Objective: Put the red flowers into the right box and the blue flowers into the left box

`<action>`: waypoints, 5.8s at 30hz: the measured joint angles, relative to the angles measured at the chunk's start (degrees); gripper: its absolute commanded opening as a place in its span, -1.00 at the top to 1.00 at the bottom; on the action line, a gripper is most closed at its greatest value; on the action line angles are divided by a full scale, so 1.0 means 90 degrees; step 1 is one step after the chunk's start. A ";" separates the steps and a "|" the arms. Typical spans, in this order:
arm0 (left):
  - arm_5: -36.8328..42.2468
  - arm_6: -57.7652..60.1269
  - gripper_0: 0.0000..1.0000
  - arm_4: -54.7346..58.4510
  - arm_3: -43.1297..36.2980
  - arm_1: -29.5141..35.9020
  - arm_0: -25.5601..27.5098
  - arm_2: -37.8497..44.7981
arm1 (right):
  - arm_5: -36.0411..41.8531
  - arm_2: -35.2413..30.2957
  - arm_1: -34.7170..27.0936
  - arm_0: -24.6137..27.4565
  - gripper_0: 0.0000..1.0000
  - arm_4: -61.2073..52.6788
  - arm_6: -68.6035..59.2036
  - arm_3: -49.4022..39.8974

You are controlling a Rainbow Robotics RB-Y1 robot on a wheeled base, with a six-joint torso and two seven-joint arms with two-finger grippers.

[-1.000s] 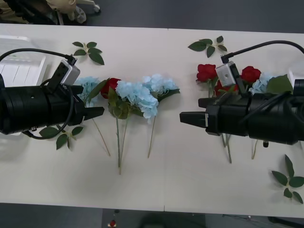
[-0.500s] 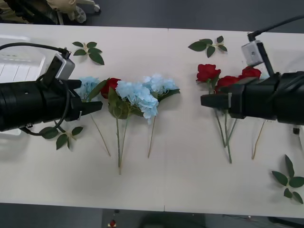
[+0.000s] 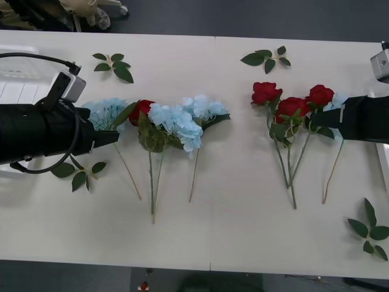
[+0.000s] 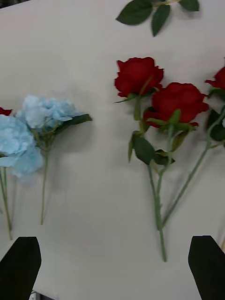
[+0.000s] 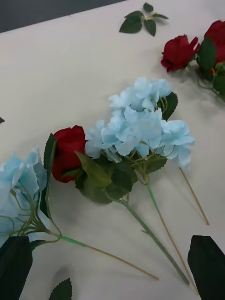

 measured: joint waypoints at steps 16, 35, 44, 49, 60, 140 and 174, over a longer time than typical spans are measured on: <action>0.0000 0.2492 -0.94 -0.1530 0.0000 0.0034 0.0002 -0.0506 | -0.0369 0.0780 -0.0072 -0.0786 -0.85 0.2068 -0.0036 0.2339; 0.0000 0.5182 -0.95 -0.1753 0.0326 0.0034 0.0002 -0.1129 | -0.0953 0.1372 -0.0084 -0.1041 -0.85 0.3165 -0.0399 0.3459; 0.0000 0.5428 -0.94 -0.1961 0.0788 0.0034 -0.0002 -0.1174 | -0.1472 0.1804 -0.0087 -0.1041 -0.86 0.3334 -0.0399 0.4100; 0.0000 0.5428 -0.94 -0.2144 0.1191 0.0033 -0.0129 -0.1253 | -0.1622 0.1860 -0.0087 -0.1041 -0.85 0.3340 -0.0399 0.4414; 0.0000 0.5428 -0.95 -0.2937 0.1866 0.0029 -0.0917 -0.2221 | -0.1994 0.2180 -0.0087 -0.1041 -0.86 0.3539 -0.0399 0.4794; -0.0559 0.2239 1.00 -0.3476 0.4020 0.3169 -0.1279 -0.0963 | -0.2998 0.2123 -0.0075 -0.2109 1.00 0.2922 -0.0400 0.7100; -0.1706 0.1723 -1.00 -0.4198 0.5962 0.2561 -0.1681 -0.1162 | -0.3698 0.0183 0.1075 0.0077 1.00 -0.1518 0.3055 0.1545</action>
